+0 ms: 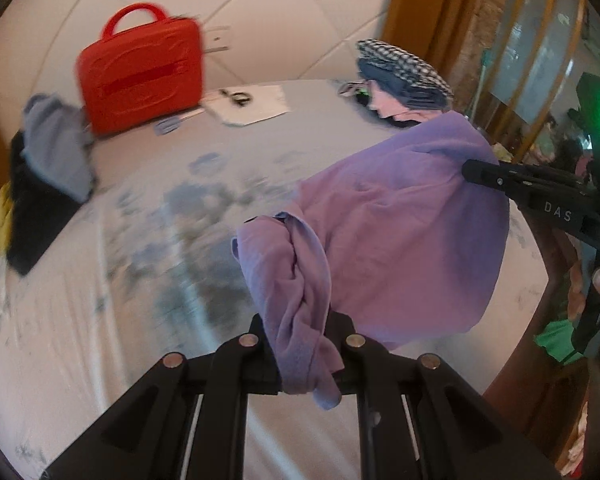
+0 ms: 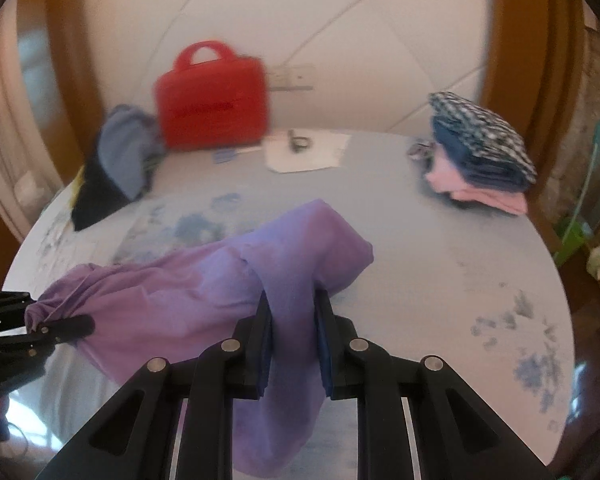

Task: Fold clothes
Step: 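Lift the folded T-shirt with both grippers and carry it toward the clothes stack, then lower the folded T-shirt onto the checked clothes stack and open both grippers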

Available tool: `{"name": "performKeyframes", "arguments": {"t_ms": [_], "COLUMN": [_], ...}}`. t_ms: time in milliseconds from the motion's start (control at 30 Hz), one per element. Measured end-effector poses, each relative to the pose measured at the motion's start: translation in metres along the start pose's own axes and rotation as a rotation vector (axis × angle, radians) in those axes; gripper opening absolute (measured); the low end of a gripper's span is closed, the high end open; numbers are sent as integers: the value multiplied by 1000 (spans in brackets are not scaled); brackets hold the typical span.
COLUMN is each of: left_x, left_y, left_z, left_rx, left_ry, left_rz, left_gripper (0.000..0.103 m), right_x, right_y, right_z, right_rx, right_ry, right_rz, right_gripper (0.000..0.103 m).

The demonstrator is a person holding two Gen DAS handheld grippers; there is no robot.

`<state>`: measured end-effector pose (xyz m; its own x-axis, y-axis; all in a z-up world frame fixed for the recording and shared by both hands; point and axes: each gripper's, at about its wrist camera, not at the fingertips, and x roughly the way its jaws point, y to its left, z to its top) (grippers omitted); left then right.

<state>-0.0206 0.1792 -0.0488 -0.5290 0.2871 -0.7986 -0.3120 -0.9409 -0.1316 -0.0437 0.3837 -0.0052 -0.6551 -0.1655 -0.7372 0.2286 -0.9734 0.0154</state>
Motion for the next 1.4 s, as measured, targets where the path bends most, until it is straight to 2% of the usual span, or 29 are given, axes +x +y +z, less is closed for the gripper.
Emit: {"name": "performKeyframes", "arguments": {"t_ms": [267,500,667,900,1000,1167,1233,1300,1367,1400], "left_x": [41,61,73,86,102,140,167,198,235,256], "left_y": [-114,-177,-198,-231,-242,-266,-270,-270,-262,-256], "left_z": [68,146,213,325,369,436,458,468,470,468], "left_rx": [4,27,66,68,38,2,-21,-41,-80,-104], "left_ry": [-19,-60,-109,-214,-242,-277,-250,-217,-163,-120], "left_rz": [-3,-37,-42,56,84,139,139,171,211,228], "left_gripper": [11,11,11,11,11,12,12,14,14,14], "right_x": [-12,-14,-17,-5,11,54,76,111,151,175], "right_y": [-133,-217,-265,-337,-374,-422,-438,-456,-470,-476], "right_z": [17,59,107,209,264,336,354,370,375,374], "right_rx": [-53,-95,-92,-143,-176,-249,-249,-227,-201,-184], "right_ry": [-19,-16,-71,-153,-180,-191,-177,-133,-79,-46], "right_rz": [-4,-37,-71,-61,-28,-28,-16,13,62,94], "right_gripper": [19,19,19,19,19,19,19,21,28,34]}}
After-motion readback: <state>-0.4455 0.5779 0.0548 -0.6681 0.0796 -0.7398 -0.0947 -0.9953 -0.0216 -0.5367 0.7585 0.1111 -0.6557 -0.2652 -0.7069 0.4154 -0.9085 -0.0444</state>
